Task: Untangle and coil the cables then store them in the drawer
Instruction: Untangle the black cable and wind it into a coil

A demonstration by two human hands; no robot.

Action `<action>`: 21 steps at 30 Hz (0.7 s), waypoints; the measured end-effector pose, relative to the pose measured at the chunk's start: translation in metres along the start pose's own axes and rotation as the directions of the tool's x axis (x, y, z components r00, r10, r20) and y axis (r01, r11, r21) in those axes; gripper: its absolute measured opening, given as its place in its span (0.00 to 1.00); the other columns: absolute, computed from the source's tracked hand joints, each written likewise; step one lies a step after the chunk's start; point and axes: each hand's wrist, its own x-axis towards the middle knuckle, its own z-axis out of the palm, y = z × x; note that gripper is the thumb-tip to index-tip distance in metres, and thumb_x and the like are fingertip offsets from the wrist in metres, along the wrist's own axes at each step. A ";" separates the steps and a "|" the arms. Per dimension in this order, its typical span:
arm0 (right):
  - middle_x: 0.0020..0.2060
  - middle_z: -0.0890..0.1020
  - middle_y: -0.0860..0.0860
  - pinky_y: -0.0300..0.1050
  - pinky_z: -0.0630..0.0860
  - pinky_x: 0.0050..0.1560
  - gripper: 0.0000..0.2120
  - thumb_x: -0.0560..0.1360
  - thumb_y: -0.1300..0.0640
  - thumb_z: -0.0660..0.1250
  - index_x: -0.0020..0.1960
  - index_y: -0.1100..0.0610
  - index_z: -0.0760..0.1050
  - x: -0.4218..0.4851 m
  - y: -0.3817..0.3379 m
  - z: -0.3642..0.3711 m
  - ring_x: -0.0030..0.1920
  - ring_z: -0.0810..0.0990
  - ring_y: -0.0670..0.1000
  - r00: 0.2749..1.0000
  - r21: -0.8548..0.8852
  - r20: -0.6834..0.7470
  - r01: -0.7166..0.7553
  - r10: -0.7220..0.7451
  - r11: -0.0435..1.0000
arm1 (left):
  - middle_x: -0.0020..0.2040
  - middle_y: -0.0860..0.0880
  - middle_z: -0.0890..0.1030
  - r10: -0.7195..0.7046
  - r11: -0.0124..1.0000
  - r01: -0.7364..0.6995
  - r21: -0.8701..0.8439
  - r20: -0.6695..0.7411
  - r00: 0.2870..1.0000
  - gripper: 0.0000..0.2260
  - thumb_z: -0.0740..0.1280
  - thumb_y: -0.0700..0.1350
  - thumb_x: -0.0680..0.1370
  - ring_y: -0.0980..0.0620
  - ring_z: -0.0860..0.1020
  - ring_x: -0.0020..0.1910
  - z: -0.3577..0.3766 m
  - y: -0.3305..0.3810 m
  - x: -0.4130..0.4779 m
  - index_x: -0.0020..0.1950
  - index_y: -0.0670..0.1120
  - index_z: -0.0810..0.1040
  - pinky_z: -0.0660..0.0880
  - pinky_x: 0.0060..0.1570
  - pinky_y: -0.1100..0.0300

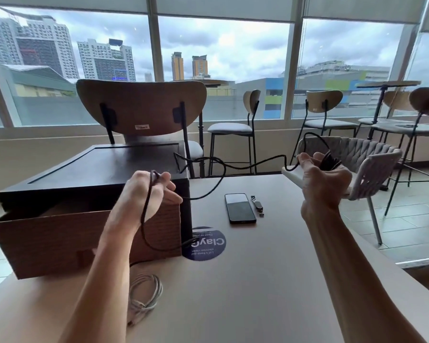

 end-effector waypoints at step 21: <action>0.38 0.82 0.51 0.36 0.75 0.39 0.09 0.71 0.63 0.77 0.48 0.59 0.80 -0.004 0.004 0.005 0.37 0.80 0.47 0.979 -0.015 0.198 -0.044 0.046 0.999 | 0.32 0.59 0.84 0.363 0.895 -0.432 -0.114 -0.376 0.852 0.11 0.68 0.55 0.79 0.60 0.81 0.30 0.009 0.033 -0.009 0.40 0.52 0.83 0.72 0.30 0.71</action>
